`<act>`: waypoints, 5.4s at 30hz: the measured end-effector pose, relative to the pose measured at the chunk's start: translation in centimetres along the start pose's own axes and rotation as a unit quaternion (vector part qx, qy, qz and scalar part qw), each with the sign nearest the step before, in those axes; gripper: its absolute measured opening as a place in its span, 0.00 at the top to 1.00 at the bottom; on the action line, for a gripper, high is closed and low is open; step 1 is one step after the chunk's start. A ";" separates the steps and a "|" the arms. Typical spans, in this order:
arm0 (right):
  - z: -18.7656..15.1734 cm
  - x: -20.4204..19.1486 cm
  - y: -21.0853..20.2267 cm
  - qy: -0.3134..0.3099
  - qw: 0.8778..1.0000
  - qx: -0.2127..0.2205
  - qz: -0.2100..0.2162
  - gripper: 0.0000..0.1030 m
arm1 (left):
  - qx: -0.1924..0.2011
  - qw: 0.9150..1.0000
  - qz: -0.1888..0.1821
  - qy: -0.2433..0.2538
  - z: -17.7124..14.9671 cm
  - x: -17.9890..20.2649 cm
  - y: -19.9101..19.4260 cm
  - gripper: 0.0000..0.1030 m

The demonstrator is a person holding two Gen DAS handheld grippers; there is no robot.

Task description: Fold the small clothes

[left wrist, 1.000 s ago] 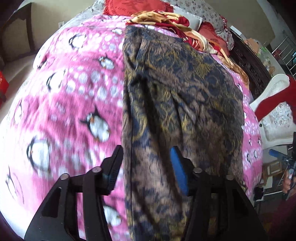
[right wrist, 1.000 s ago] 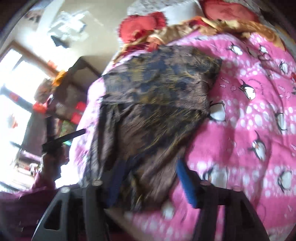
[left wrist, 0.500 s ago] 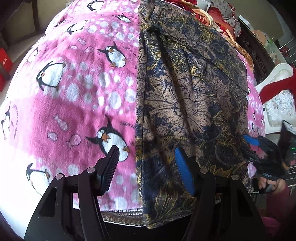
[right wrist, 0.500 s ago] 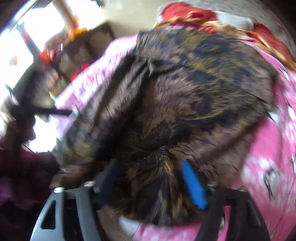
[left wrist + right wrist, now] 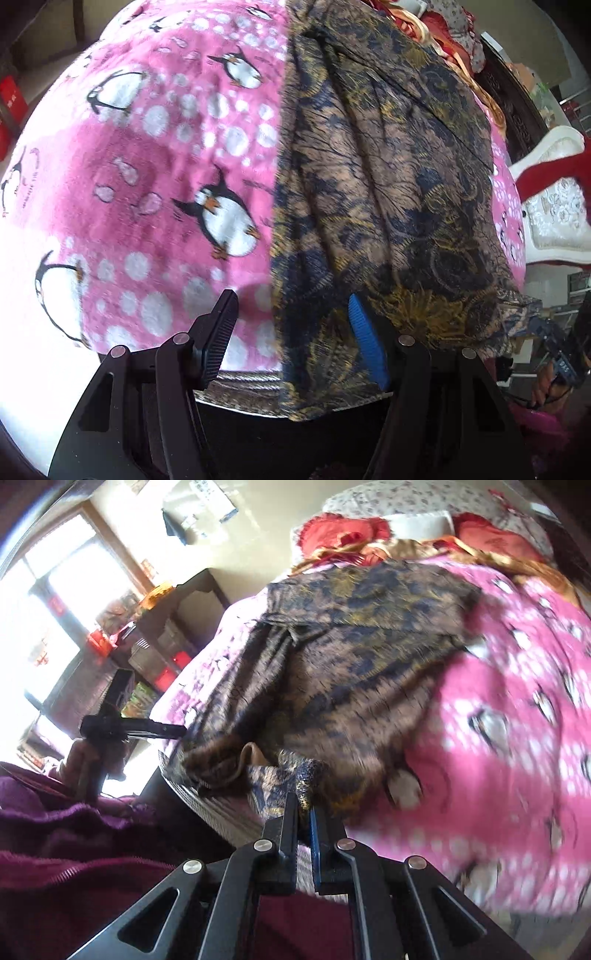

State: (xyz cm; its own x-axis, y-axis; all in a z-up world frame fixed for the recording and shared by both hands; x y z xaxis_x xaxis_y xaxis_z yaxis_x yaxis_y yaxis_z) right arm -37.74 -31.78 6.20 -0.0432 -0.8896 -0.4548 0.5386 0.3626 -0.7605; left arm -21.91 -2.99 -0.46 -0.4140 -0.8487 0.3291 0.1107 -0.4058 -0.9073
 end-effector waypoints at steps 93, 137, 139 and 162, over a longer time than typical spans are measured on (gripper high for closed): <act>-2.0 3.8 4.3 0.182 0.978 -0.079 0.063 0.66 | -0.004 0.997 0.076 0.011 -0.9 -2.5 -0.3 0.92; -0.1 1.8 4.7 0.152 0.980 -0.075 0.101 0.91 | 0.003 0.998 -0.008 0.061 0.8 -0.4 -1.9 0.95; 1.2 1.2 3.3 0.142 0.982 -0.048 0.112 0.91 | 0.044 0.997 -0.041 0.041 2.6 -0.8 -4.1 0.95; 27.2 10.2 2.8 0.142 0.973 0.175 0.040 0.91 | 0.224 0.973 -0.028 0.038 30.4 0.3 -5.9 0.95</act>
State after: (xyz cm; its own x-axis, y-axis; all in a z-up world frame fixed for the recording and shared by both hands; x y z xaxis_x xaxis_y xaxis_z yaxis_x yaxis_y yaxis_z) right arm -13.81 -47.41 12.08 -0.1942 -0.7315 -0.6536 0.8010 0.2663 -0.5361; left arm 4.75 -11.21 12.93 -0.4944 -0.8003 0.3392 0.4625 -0.5726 -0.6769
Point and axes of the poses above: each gripper's, at about its wrist camera, not at the fingertips, and y roughly the way its jaws point, x to its right, z to its top, the point moved 4 cm from there along y, roughly the way its jaws point, and after that the axes turned 7 degrees about y, right-handed, at the moved point
